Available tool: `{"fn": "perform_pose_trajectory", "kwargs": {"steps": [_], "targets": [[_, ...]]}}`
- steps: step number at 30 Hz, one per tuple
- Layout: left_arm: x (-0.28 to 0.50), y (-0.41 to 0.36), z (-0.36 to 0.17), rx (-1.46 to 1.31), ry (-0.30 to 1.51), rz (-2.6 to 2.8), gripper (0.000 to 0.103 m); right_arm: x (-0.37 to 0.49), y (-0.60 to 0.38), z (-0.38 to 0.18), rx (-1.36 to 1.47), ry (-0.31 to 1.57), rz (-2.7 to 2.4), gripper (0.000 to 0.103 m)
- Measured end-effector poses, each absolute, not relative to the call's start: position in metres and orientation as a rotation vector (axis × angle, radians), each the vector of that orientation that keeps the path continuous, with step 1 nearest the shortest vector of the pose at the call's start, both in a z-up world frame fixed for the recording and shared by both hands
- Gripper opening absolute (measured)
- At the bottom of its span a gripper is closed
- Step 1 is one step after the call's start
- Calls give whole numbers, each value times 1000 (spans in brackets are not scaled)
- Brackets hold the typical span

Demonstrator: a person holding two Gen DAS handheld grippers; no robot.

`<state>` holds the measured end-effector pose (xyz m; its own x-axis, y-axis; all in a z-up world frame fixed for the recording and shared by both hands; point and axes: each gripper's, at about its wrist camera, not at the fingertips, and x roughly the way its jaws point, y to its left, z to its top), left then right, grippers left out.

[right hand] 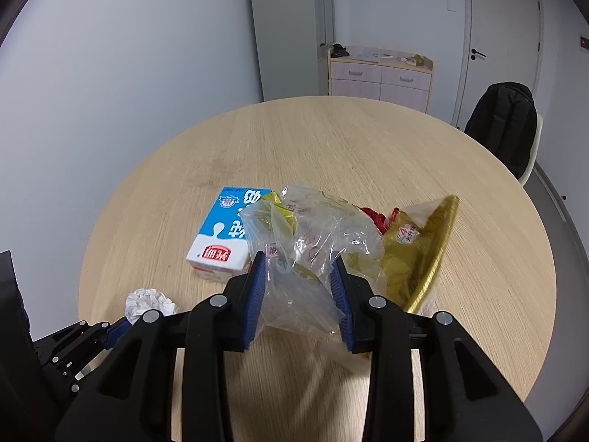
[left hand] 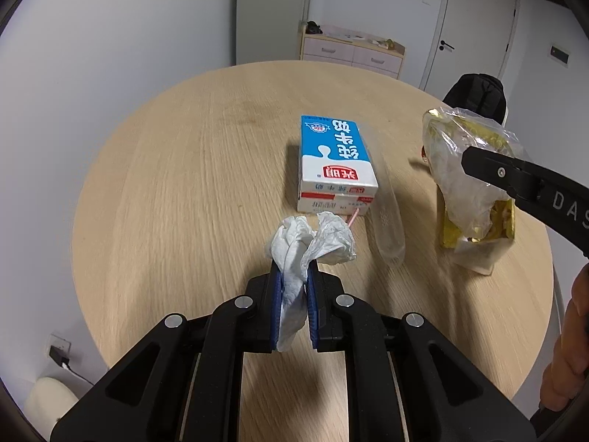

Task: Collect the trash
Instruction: 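Carry the tissue and plastic bag down over the black trash bin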

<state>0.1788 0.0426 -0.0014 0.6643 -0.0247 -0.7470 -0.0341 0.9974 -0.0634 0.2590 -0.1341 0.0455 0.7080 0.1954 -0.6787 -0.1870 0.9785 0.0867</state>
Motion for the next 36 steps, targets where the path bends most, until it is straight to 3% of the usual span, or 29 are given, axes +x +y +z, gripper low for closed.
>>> {"fn": "perform_pose_trajectory", "kwargs": {"steps": [36], "targets": [[29, 4, 5, -67, 793, 23, 12, 72, -175, 41, -35, 659, 188, 33]]}}
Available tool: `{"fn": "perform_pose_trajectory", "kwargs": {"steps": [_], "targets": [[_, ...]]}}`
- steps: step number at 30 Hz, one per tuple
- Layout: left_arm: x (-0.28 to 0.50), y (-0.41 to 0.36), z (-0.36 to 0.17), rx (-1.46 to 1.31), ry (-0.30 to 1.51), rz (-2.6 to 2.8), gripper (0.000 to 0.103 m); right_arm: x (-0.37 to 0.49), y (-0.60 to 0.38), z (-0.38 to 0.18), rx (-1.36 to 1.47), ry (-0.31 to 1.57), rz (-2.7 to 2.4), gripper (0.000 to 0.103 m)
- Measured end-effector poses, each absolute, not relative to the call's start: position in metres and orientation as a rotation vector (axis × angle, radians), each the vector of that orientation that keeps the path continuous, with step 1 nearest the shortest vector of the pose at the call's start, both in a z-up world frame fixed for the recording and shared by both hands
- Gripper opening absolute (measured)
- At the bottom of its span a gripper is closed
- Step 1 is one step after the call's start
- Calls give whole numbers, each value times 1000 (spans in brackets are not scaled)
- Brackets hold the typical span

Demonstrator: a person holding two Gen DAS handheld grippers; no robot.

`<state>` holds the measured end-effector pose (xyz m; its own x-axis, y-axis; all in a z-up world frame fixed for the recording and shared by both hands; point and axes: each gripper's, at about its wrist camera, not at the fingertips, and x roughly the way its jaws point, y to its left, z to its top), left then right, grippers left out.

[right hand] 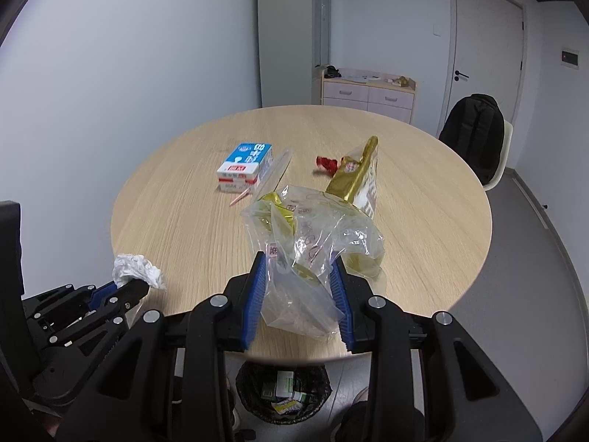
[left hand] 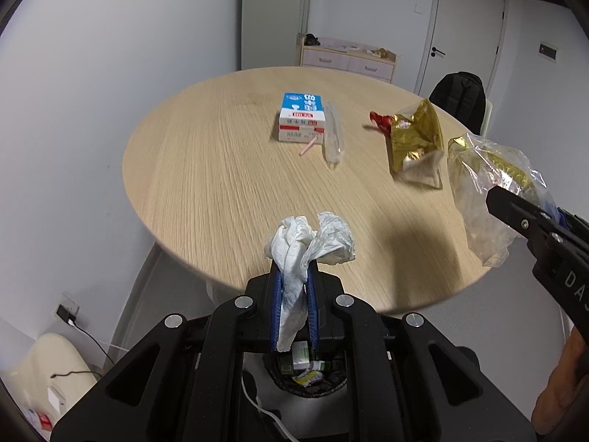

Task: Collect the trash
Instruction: 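Carry the tissue and plastic bag down over the black trash bin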

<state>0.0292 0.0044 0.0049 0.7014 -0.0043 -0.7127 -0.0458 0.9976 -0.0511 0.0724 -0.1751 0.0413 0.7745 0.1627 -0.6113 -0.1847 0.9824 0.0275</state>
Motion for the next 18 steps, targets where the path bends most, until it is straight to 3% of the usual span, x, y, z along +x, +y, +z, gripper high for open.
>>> {"fn": "perform_pose_trajectory", "kwargs": {"steps": [18], "targets": [[-42, -8, -18, -69, 794, 21, 12, 0, -189, 14, -17, 643, 186, 33]]}}
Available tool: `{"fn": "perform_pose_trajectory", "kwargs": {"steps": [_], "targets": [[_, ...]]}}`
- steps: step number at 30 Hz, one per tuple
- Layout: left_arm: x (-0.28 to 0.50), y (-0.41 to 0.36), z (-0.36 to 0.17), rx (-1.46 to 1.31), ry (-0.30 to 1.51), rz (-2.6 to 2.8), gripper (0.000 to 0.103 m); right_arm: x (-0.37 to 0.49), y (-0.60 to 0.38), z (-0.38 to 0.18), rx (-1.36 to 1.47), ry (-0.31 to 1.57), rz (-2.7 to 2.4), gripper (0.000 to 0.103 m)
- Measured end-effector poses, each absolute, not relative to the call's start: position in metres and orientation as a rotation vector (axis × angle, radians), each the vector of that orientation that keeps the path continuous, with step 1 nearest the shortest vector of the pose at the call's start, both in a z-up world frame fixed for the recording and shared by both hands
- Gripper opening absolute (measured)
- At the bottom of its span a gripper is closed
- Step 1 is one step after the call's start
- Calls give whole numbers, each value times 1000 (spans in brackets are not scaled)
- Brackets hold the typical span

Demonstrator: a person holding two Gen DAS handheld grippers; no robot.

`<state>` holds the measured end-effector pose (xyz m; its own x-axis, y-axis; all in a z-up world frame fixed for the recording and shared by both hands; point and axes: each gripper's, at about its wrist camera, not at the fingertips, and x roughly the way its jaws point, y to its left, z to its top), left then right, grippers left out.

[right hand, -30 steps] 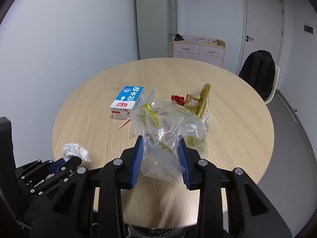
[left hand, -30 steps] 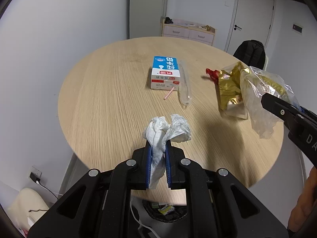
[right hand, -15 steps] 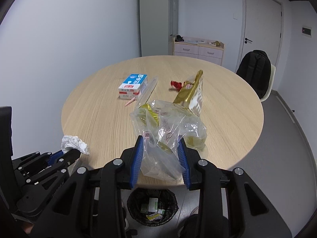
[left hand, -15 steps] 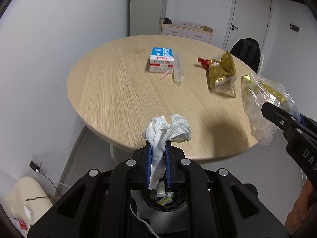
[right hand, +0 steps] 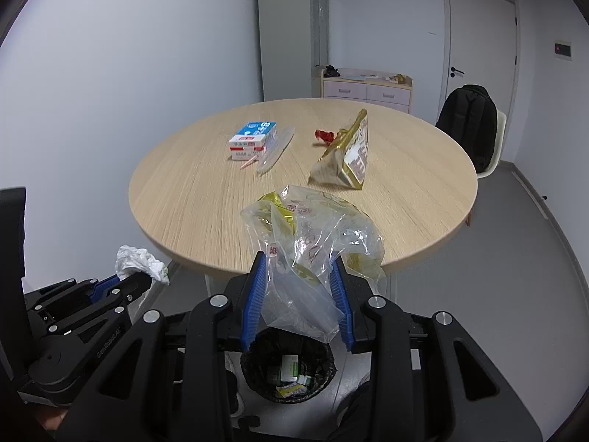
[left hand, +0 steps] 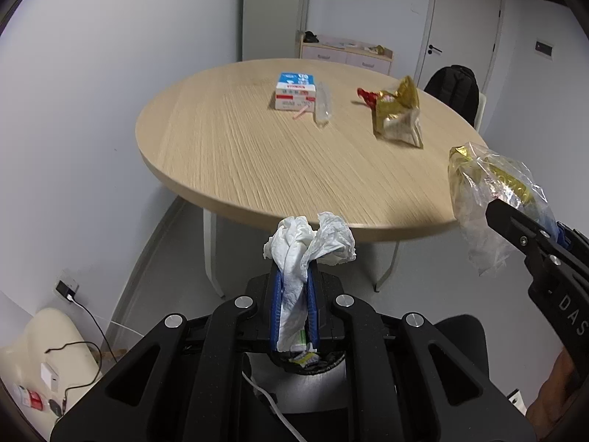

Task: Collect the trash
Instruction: 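Carry the tissue and plastic bag down over the black trash bin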

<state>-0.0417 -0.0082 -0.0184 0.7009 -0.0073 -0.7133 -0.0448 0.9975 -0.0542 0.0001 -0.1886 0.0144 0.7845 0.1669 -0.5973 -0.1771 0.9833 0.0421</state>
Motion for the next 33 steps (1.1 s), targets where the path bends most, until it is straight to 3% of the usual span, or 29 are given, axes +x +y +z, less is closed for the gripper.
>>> {"fn": "perform_pose_trajectory", "kwargs": {"steps": [33], "targets": [[-76, -13, -117, -83, 921, -30, 11, -24, -196, -82, -17, 772, 125, 33]]}}
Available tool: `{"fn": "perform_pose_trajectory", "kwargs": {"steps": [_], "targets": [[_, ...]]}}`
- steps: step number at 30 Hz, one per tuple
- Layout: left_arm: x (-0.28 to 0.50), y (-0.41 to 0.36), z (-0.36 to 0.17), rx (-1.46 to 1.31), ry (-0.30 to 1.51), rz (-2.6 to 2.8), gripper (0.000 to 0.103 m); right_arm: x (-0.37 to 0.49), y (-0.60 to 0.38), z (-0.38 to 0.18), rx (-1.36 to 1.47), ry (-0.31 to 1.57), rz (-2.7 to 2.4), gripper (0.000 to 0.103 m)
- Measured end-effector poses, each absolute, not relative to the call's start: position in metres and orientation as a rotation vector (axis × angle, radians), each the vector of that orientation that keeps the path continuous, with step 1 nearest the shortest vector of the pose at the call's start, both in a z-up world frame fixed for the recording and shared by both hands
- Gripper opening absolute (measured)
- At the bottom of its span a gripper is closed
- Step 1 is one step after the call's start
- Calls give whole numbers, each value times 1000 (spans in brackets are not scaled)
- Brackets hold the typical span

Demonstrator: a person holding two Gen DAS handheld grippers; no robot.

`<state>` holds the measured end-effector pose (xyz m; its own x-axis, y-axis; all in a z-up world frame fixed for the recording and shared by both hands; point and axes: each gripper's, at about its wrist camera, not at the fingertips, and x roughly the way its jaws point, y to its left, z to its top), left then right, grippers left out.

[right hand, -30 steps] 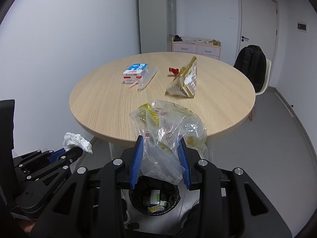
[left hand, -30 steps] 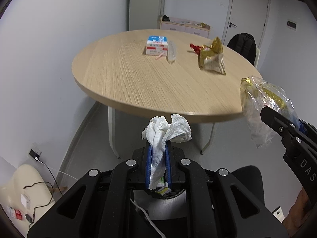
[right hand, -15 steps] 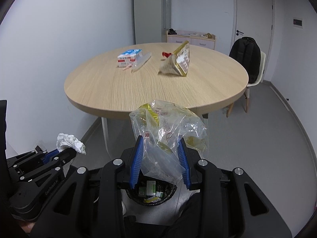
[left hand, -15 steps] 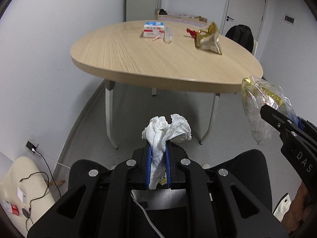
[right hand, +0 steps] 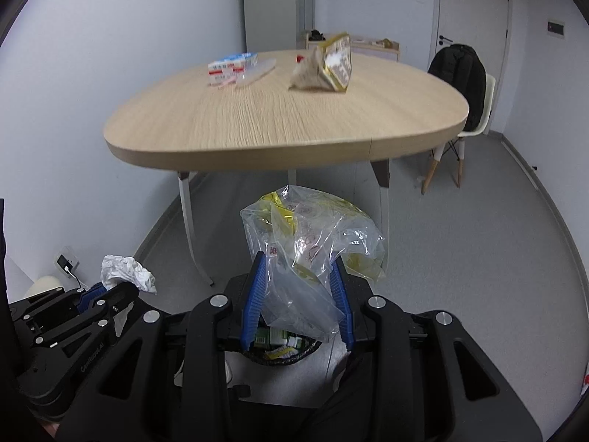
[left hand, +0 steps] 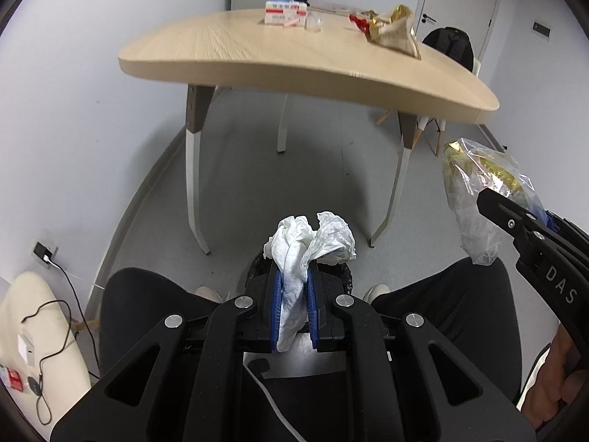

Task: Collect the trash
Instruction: 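Carry the tissue and plastic bag down over the black trash bin, then open the right tool to drop the plastic bag into the bin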

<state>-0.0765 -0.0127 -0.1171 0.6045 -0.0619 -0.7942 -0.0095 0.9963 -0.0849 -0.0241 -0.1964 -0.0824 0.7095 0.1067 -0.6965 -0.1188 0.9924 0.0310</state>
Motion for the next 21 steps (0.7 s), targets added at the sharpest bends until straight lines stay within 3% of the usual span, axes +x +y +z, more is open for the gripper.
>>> {"fn": "perform_pose_trajectory", "kwargs": {"steps": [21], "targets": [[-4, -4, -223, -114, 1078, -6, 12, 45, -182, -188, -9, 959, 131, 33]]}}
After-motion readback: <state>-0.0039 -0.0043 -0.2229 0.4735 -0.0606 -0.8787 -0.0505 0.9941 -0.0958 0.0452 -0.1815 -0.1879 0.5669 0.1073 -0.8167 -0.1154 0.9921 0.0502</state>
